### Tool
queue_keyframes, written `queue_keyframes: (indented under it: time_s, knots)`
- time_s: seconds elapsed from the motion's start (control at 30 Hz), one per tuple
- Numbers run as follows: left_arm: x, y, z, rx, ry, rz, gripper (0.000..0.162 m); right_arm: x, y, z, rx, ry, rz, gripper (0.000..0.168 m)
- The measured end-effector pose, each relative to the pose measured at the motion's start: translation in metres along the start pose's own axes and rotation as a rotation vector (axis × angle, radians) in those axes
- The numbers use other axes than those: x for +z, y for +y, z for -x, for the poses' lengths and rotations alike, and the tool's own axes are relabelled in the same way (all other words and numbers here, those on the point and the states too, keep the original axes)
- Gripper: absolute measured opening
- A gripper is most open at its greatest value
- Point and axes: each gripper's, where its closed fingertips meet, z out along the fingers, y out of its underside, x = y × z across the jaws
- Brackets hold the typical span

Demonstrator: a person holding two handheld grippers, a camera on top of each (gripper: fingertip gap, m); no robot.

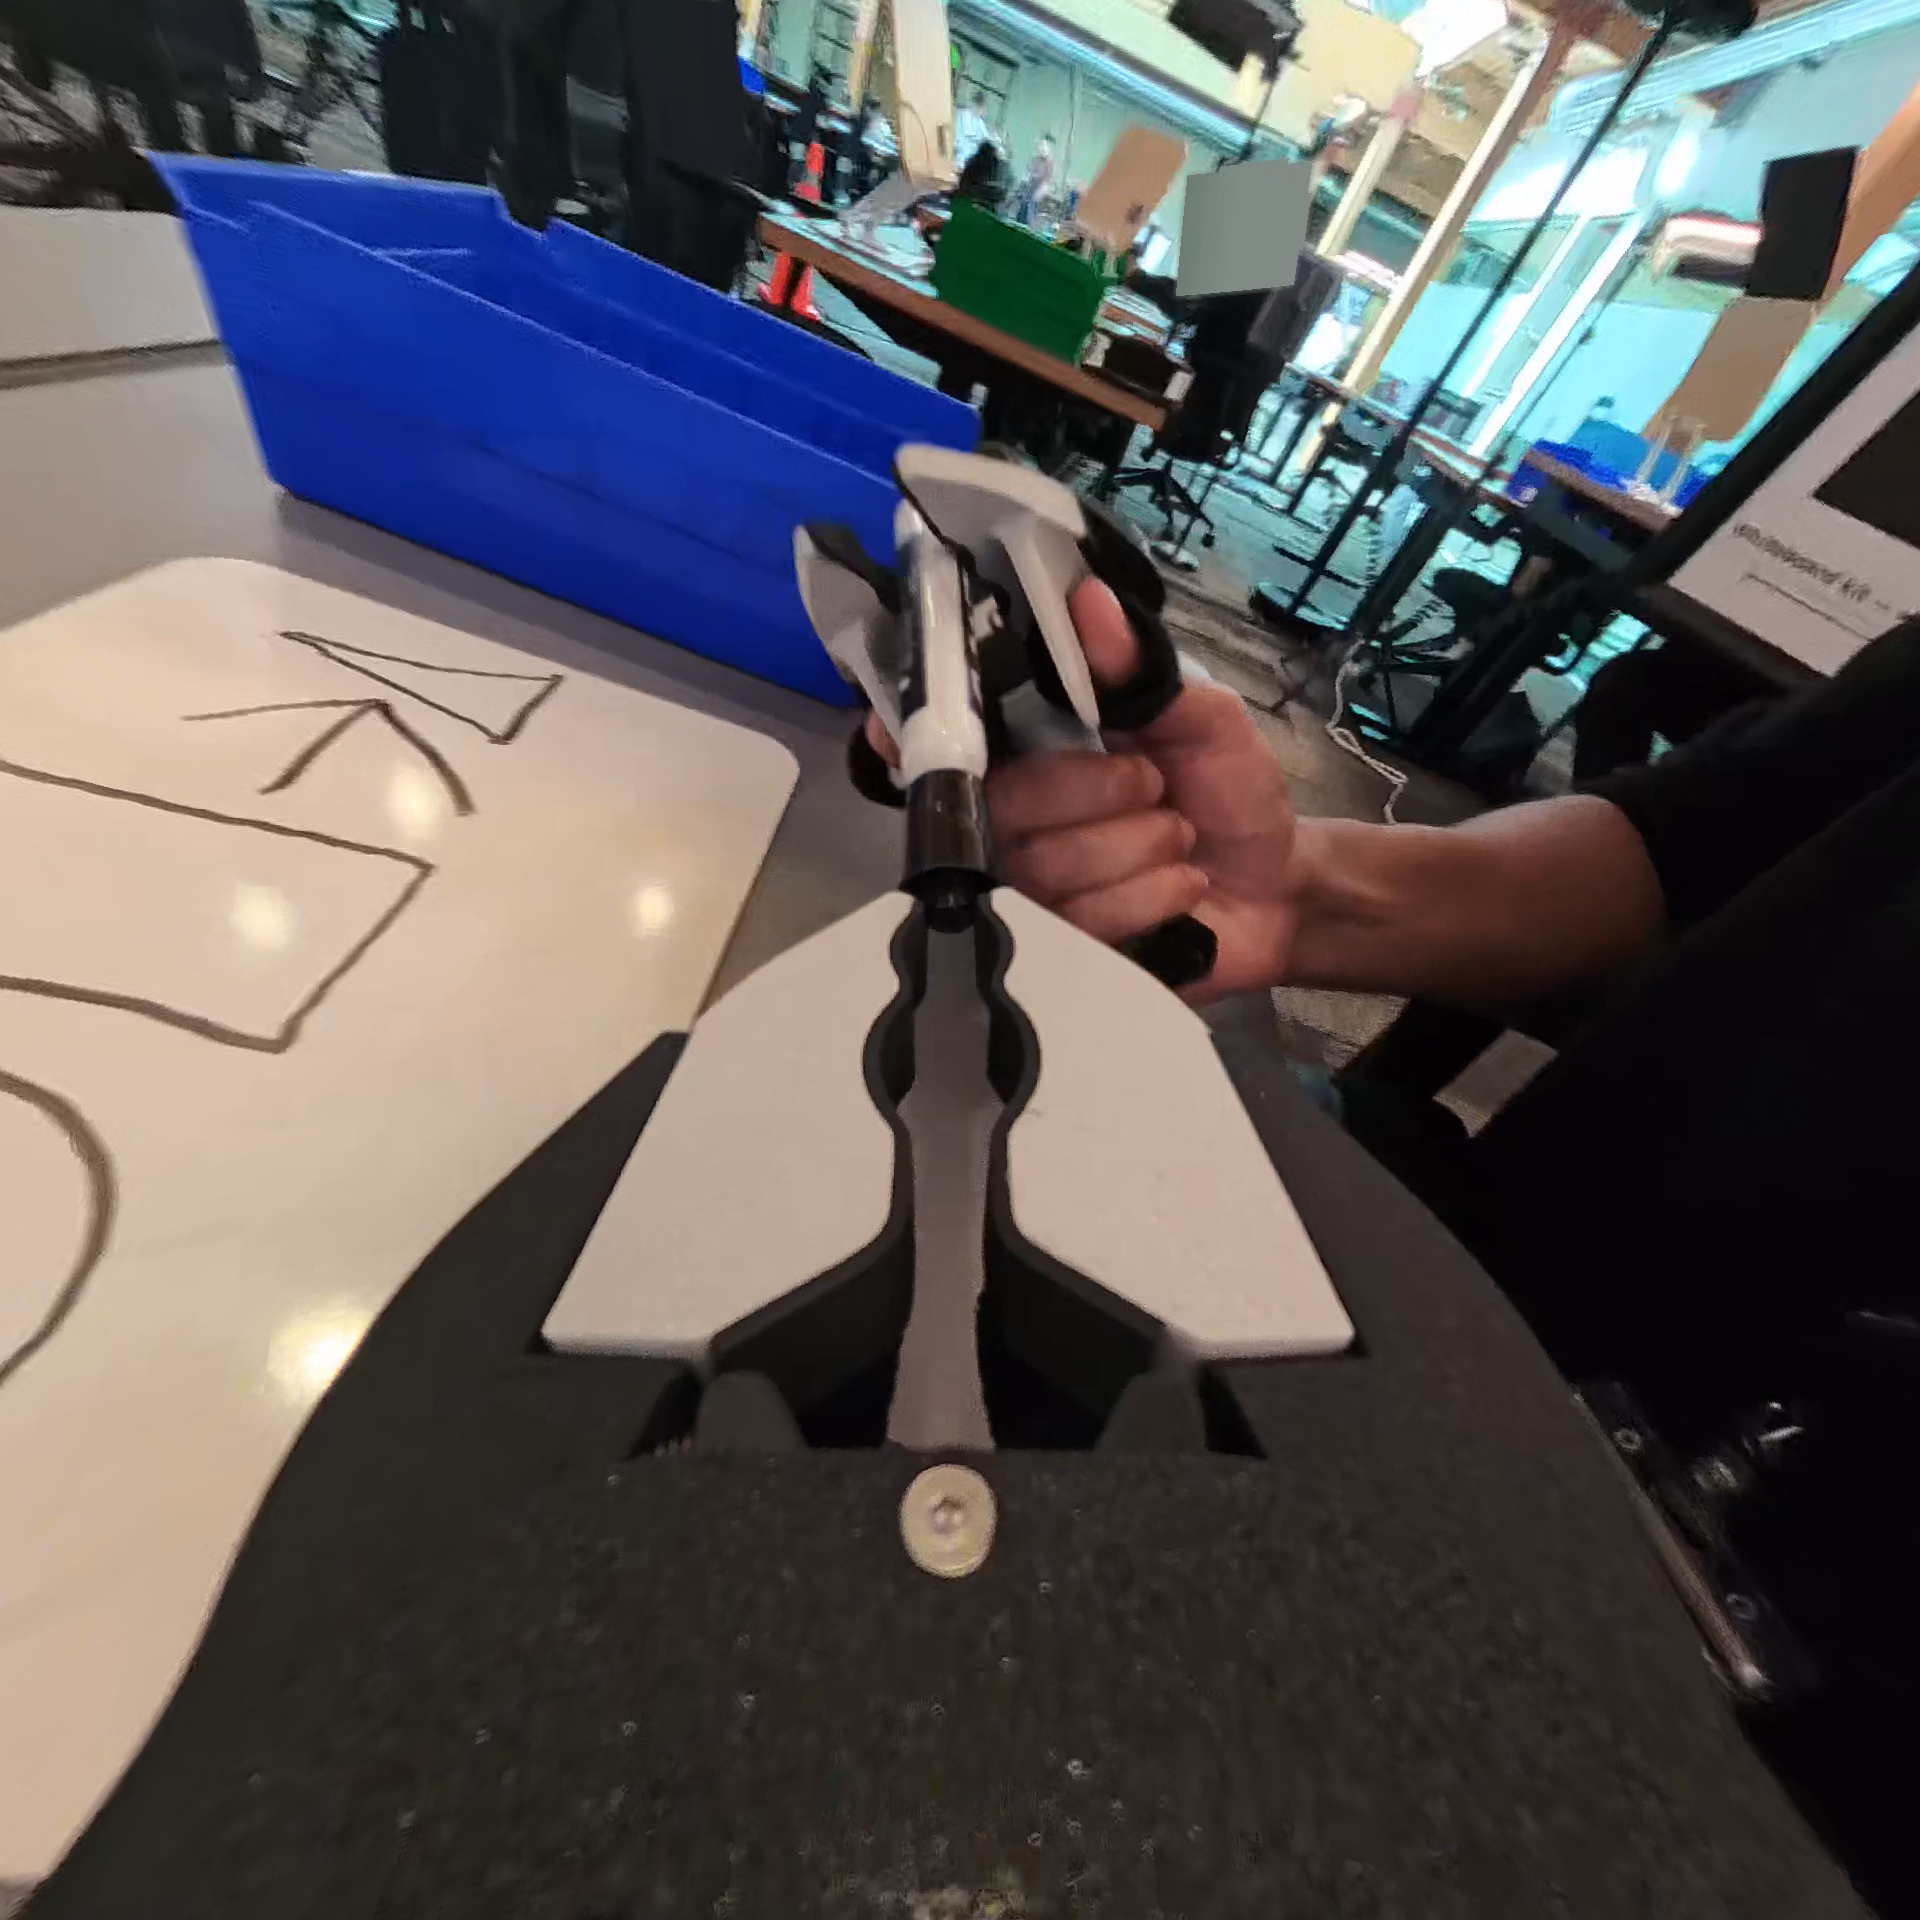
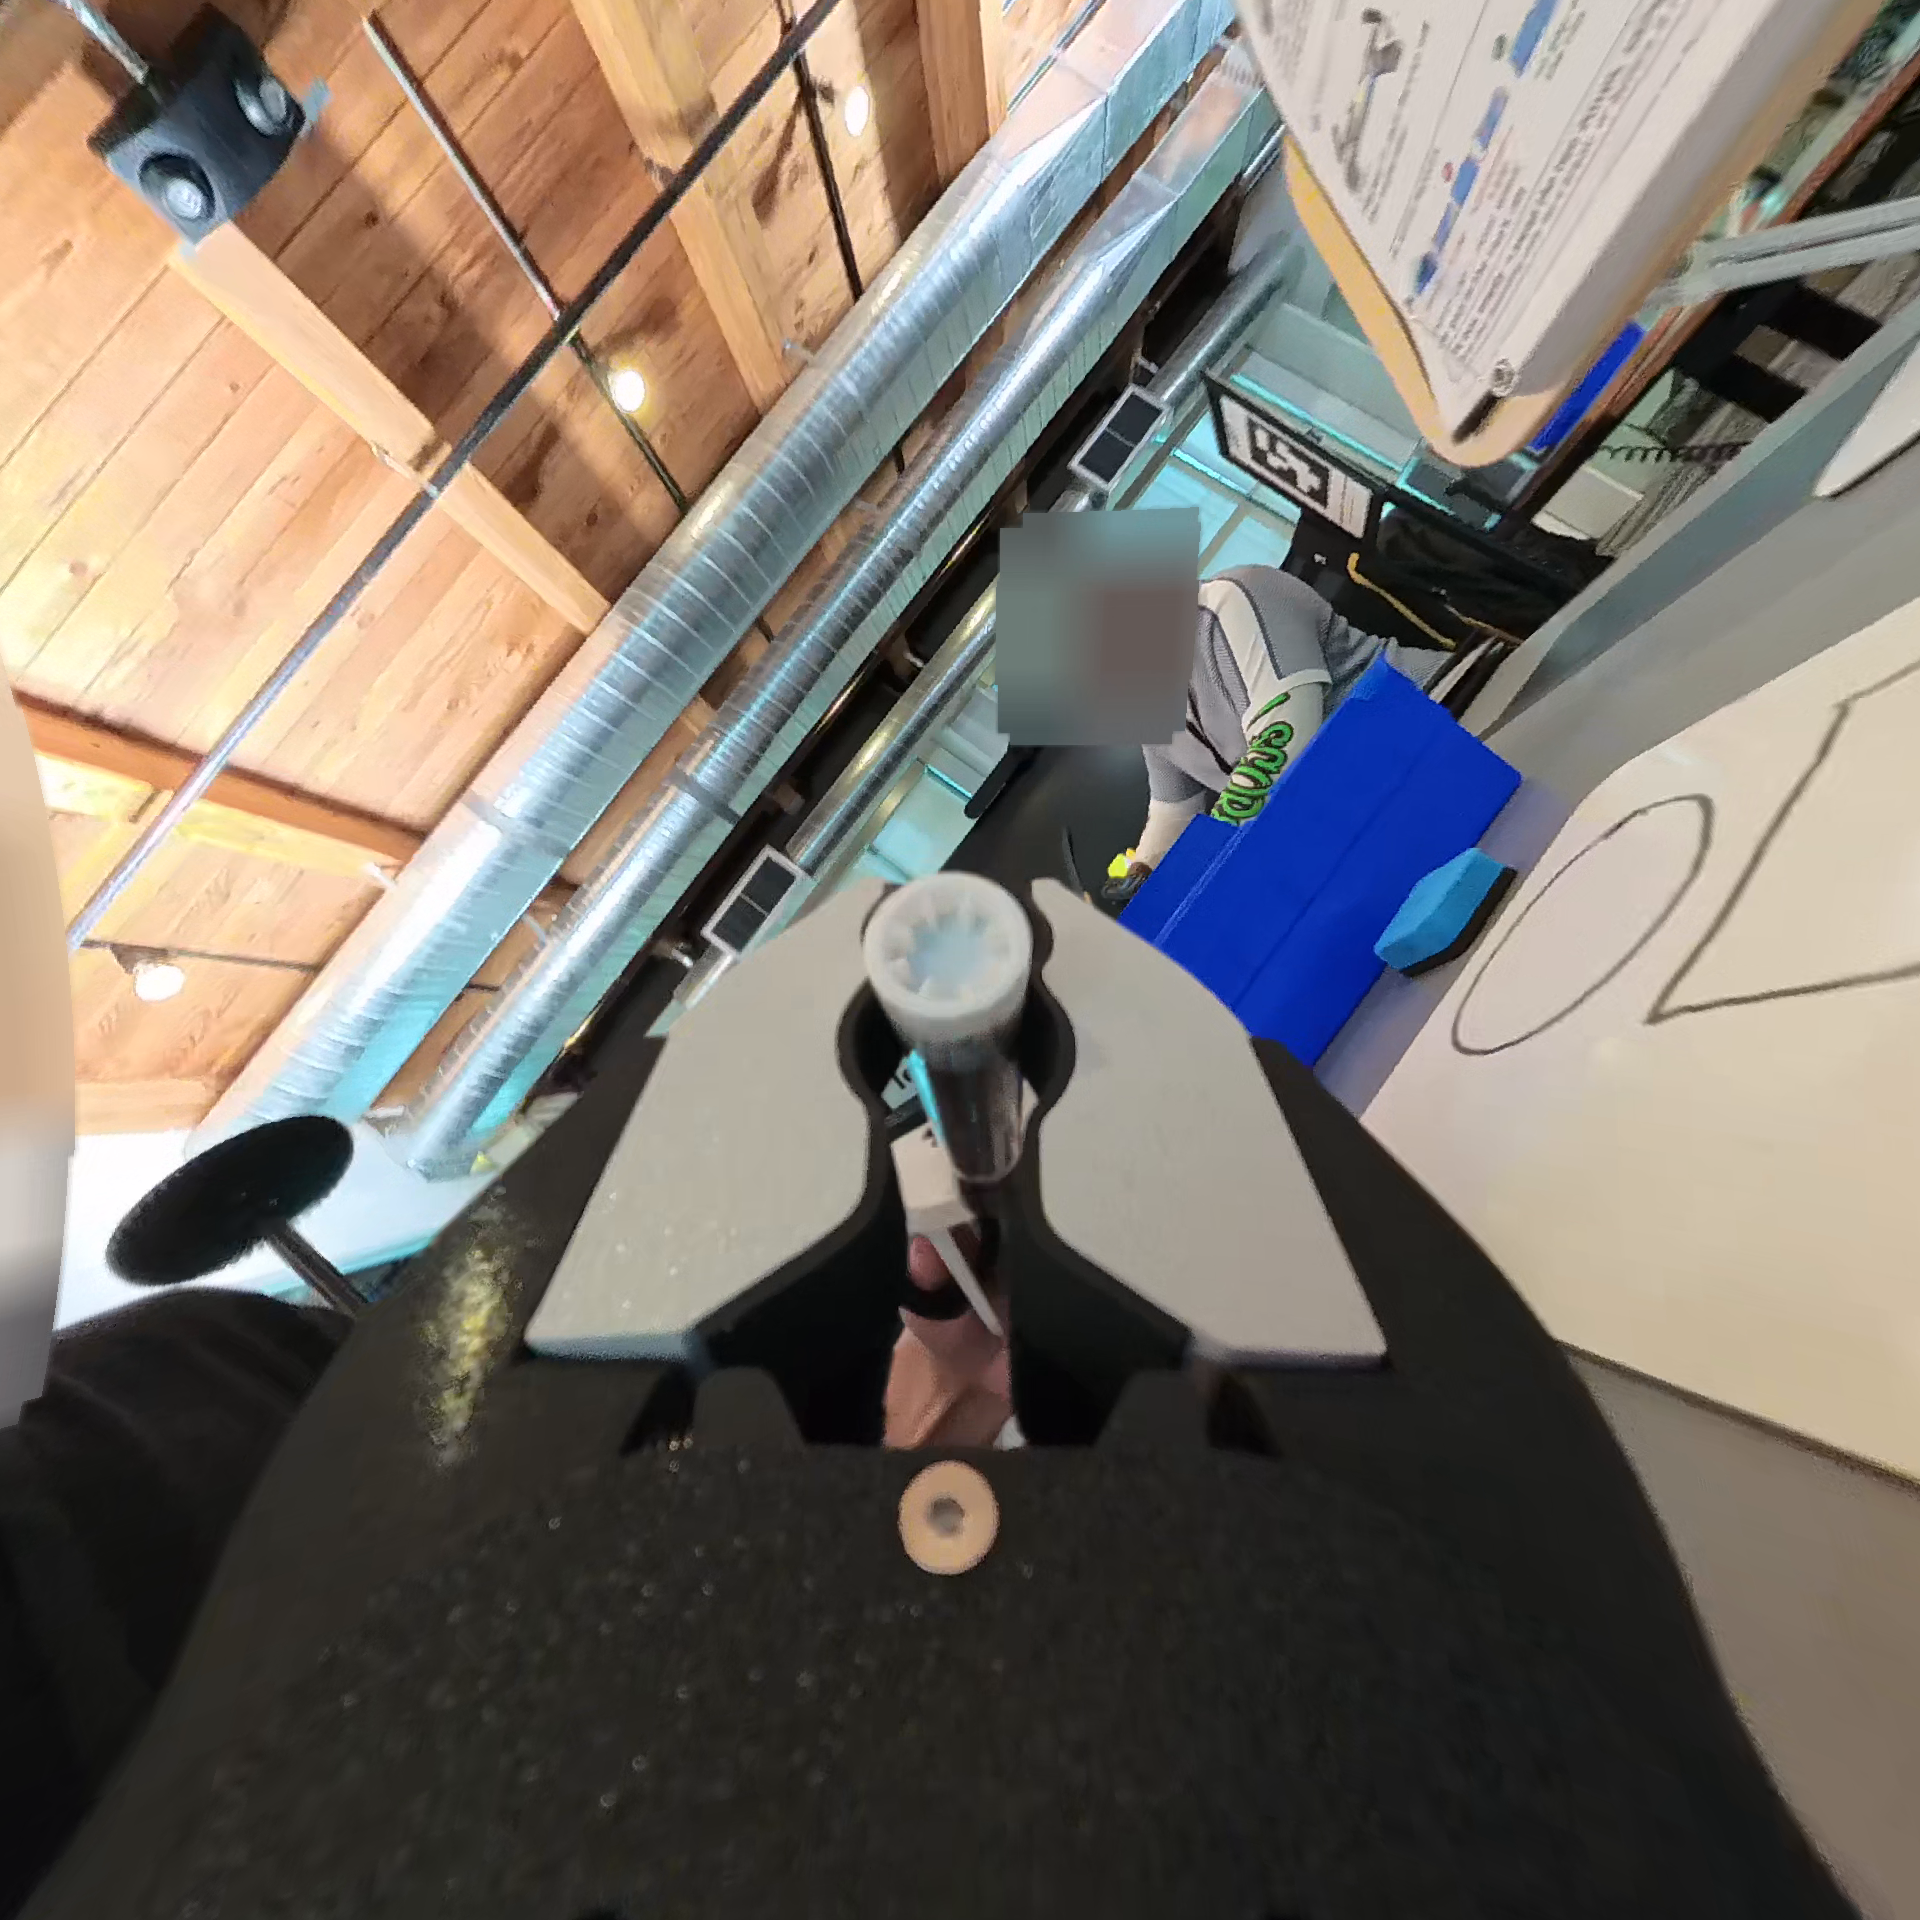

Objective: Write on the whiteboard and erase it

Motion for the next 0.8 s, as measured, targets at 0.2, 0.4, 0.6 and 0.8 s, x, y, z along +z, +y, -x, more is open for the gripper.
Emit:
queue_keyframes:
  time_s: [0.2, 0.4, 0.6, 0.8]
  knots:
    - [0.041, 0.042, -0.032, 0.02, 0.116, 0.181, 0.007, 0.015, 0.012, 0.016, -0.089, -0.023, 0.12, 0.02]
    - [0.041, 0.025, -0.03, 0.0, 0.089, 0.098, 0.007, 0.012, -0.005, 0.02, -0.161, 0.025, 0.087, 0.02]
    - [0.022, 0.001, -0.016, -0.064, 0.066, -0.04, 0.007, -0.001, -0.017, 0.011, -0.093, 0.027, 0.027, 0.019]
    - [0.02, -0.001, -0.003, -0.104, -0.001, -0.094, 0.007, -0.007, -0.017, -0.001, -0.063, 0.054, -0.03, 0.02]
